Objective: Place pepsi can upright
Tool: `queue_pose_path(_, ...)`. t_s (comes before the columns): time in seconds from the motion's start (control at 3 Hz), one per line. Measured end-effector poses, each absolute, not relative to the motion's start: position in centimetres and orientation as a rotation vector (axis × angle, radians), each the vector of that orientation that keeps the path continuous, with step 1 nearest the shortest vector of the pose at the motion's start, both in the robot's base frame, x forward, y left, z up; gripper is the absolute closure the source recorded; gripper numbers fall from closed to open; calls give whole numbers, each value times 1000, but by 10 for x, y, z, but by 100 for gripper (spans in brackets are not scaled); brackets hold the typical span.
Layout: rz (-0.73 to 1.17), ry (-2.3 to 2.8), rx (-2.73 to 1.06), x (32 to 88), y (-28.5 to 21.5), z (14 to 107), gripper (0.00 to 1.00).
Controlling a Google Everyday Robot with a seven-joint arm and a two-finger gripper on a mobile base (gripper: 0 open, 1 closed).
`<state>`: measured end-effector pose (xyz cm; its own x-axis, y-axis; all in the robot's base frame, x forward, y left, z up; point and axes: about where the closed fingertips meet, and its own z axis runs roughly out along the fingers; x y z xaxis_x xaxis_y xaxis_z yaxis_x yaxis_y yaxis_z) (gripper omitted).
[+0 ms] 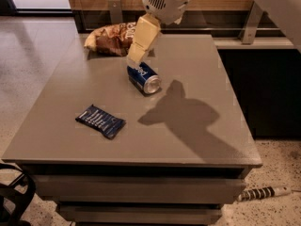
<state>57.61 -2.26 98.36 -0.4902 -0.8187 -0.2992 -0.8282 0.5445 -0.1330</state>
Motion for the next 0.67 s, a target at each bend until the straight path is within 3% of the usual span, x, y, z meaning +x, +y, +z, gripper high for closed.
queue_pose_path(0.67, 60, 2489, -1327, 599, -14, 982, 0)
